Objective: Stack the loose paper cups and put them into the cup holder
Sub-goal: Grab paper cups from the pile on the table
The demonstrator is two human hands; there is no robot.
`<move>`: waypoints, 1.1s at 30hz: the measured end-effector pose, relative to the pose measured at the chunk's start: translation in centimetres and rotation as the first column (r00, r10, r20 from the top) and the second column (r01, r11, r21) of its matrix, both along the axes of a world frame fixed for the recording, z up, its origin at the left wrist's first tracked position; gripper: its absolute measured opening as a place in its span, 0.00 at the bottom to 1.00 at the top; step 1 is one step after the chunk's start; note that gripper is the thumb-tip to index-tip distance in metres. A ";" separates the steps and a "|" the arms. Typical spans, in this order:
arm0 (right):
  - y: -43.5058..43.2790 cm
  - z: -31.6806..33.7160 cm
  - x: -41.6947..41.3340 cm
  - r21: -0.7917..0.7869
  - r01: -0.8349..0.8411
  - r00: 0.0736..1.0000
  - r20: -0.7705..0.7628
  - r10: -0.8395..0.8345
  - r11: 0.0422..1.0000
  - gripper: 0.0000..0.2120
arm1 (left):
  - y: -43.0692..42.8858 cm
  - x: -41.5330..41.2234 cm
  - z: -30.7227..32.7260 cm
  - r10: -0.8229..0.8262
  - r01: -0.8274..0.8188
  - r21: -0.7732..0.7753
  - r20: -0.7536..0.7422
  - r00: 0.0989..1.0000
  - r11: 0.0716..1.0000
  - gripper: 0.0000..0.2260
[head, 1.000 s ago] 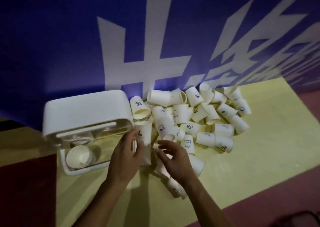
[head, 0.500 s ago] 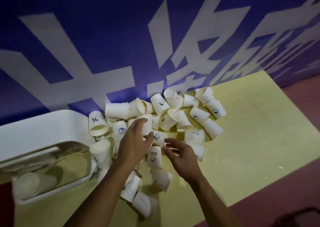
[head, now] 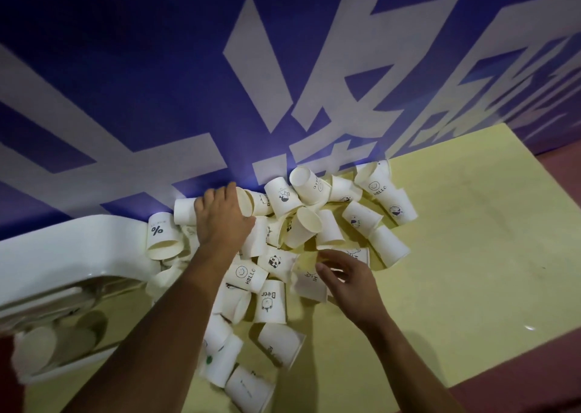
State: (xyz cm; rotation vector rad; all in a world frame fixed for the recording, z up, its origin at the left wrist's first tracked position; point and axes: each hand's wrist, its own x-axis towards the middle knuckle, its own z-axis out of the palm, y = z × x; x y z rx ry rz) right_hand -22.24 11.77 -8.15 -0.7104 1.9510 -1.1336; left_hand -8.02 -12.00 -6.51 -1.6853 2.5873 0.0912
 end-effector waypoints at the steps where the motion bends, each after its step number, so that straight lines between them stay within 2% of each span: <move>1: -0.3 -0.1 -0.3 0.003 -0.003 1.000 -0.001 0.003 1.000 0.13 | -0.2 -0.1 0.0 -0.008 0.008 -0.005 0.006 1.000 1.000 0.33; 5: -1.7 0.1 -1.6 0.001 -0.024 0.999 -0.027 0.024 1.000 0.13 | -0.9 0.3 0.5 -0.073 0.073 -0.010 -0.008 0.997 0.997 0.34; 9: -4.3 0.7 -3.2 0.007 -0.028 0.997 -0.069 0.028 1.000 0.15 | -0.6 1.4 2.5 -0.117 0.118 0.000 -0.162 0.980 0.993 0.32; 13: -8.6 1.0 -4.5 0.026 -0.024 0.980 -0.197 0.028 0.999 0.23 | 2.2 2.3 5.7 0.058 0.026 0.176 -0.454 0.889 0.984 0.35; 17: -13.1 0.9 -5.8 0.039 -0.009 0.939 -0.343 0.021 0.999 0.28 | 6.0 2.9 6.6 0.185 0.002 0.307 -0.579 0.794 0.952 0.35; 22: -16.6 -0.6 -6.4 0.105 -0.123 0.875 -0.458 0.158 0.987 0.30 | 9.2 3.8 5.4 0.237 -0.018 0.349 -0.595 0.768 0.937 0.36; 25: -17.6 -1.7 -6.4 0.089 -0.134 0.841 -0.516 0.160 0.987 0.26 | 9.9 4.2 4.9 0.249 -0.030 0.355 -0.590 0.768 0.934 0.36; 28: -17.7 -2.4 -6.6 0.100 -0.130 0.814 -0.558 0.164 0.986 0.27 | 10.1 4.5 4.8 0.263 -0.037 0.364 -0.594 0.760 0.930 0.35; 33: -14.8 -0.4 -6.2 0.035 -0.097 0.802 -0.589 0.099 0.995 0.34 | 9.7 5.5 4.6 0.273 -0.025 0.383 -0.608 0.746 0.923 0.35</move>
